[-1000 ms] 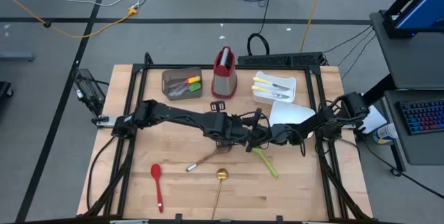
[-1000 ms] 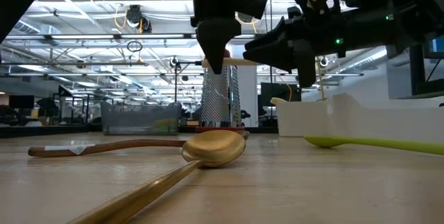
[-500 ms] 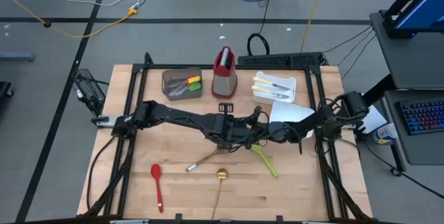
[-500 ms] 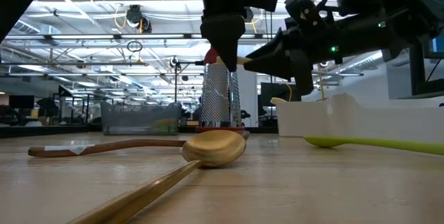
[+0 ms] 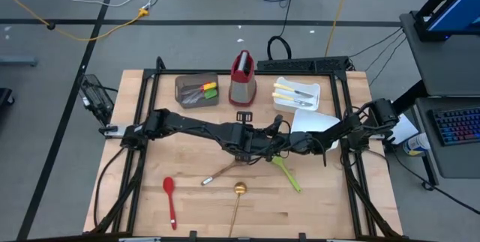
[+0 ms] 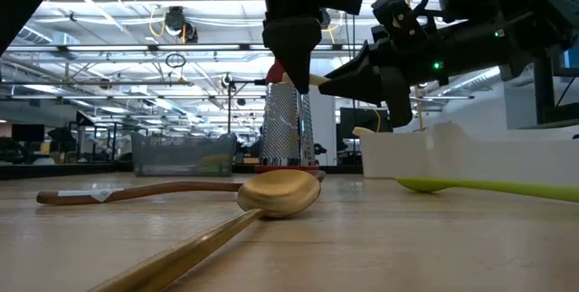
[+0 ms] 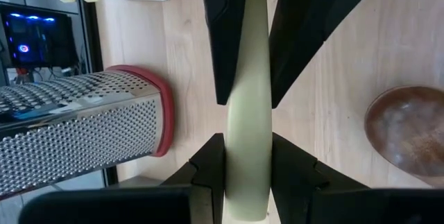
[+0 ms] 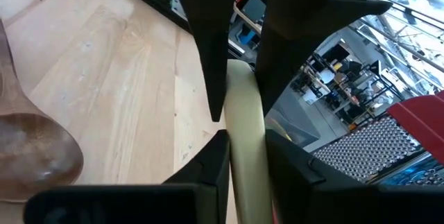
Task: Pick & Place Kitchen Items
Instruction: Put the yellow table knife into the top white bin
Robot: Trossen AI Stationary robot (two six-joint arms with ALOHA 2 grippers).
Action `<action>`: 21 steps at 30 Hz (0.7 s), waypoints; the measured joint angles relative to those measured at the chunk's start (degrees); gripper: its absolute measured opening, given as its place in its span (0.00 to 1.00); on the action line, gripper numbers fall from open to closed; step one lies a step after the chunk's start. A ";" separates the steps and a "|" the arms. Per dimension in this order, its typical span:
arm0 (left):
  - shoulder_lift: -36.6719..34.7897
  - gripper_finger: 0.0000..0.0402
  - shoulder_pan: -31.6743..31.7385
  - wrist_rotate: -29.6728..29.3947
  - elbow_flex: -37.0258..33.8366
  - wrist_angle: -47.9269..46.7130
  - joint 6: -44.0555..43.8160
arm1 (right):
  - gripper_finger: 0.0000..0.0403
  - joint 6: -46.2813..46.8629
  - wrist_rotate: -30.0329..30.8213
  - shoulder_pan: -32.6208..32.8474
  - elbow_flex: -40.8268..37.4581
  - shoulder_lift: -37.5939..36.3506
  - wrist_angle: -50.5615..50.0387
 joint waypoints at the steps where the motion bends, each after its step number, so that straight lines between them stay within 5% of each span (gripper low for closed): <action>1: 0.00 0.21 0.00 -0.03 0.00 0.01 0.00 | 0.15 -0.03 0.00 0.00 0.00 0.00 0.00; 6: 0.02 0.24 0.00 0.01 0.00 0.04 -0.99 | 0.16 0.01 0.02 0.00 0.00 0.00 -0.44; 14: 0.02 0.43 -0.48 -2.47 0.00 0.16 -3.75 | 0.15 0.41 1.13 -0.07 0.03 0.00 -1.64; 21: -2.30 0.52 -0.96 -3.17 0.00 -6.68 -14.43 | 0.16 -1.45 9.65 -0.45 0.04 0.00 -1.35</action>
